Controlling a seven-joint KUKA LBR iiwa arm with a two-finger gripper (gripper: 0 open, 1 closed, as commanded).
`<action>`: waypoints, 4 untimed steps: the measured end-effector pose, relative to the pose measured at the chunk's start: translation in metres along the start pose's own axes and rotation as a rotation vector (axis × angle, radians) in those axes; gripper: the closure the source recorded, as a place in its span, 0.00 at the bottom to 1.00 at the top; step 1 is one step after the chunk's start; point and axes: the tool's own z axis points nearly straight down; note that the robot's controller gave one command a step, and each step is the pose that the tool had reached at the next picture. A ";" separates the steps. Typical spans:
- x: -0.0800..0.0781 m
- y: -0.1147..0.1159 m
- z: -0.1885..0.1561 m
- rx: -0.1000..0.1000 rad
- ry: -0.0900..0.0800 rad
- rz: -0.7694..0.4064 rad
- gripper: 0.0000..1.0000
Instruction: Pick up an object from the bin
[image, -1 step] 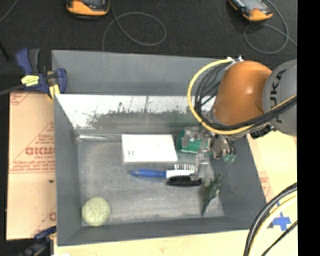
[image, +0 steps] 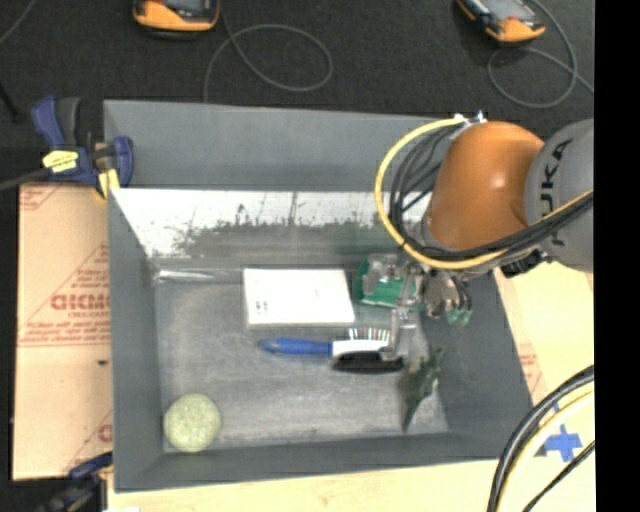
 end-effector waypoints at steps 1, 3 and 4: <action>0.007 -0.005 0.066 -0.001 -0.005 0.016 0.00; 0.017 -0.023 0.072 -0.002 0.001 0.123 0.00; 0.011 -0.008 0.126 0.001 0.001 0.015 0.00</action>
Offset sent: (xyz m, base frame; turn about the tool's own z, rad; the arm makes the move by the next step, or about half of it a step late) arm -0.0157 -0.0116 -0.0594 -0.0427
